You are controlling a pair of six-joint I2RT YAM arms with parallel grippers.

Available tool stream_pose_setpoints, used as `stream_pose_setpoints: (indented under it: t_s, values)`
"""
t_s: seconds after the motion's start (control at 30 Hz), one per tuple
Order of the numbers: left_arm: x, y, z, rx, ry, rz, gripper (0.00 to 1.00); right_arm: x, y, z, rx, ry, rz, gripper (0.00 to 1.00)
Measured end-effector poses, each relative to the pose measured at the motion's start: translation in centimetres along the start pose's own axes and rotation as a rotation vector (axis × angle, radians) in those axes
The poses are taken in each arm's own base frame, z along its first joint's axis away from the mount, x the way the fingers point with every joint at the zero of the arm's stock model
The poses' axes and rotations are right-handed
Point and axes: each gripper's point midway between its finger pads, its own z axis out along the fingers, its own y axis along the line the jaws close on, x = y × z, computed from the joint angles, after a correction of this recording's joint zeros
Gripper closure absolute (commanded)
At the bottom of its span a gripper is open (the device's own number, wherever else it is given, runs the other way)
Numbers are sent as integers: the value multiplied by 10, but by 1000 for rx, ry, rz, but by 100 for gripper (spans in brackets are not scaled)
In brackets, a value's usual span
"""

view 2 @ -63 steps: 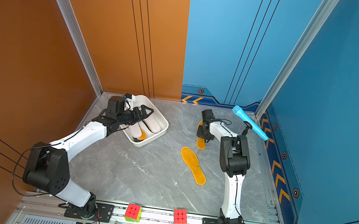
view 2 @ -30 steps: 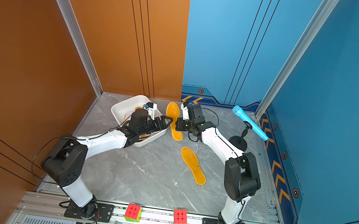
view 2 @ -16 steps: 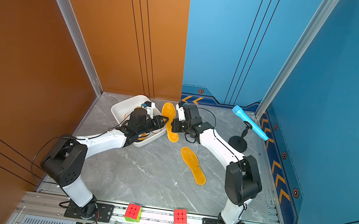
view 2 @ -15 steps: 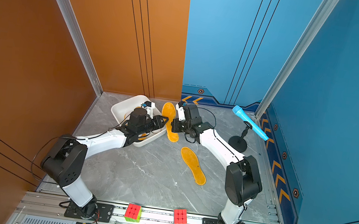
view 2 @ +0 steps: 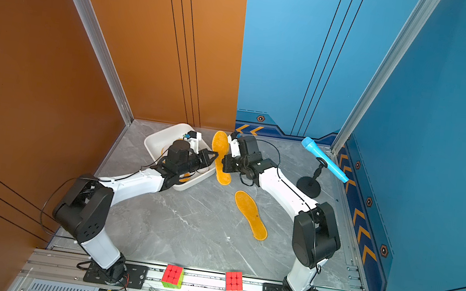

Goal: Put the insoles into the storage box
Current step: Pick up the insole from the center of the board, then place the insole in the storage box.

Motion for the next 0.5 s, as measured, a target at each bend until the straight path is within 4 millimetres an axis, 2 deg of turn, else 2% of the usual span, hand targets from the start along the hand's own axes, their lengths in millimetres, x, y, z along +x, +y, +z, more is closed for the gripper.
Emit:
stream_pose_setpoints:
  t_s: [0.13, 0.27, 0.4, 0.5]
  values:
    - [3, 8, -3, -1, -9, -23, 100, 0, 1, 0, -6, 2, -4, 80]
    - [-1, 32, -18, -22, -48, -81, 100, -1, 1, -1, -11, 0, 5, 76]
    - [-24, 61, -41, -62, -123, -158, 100, -7, -1, -12, -25, -23, 21, 75]
    - [-52, 72, -64, -65, -206, -215, 100, -14, -4, -24, -33, -53, 41, 74]
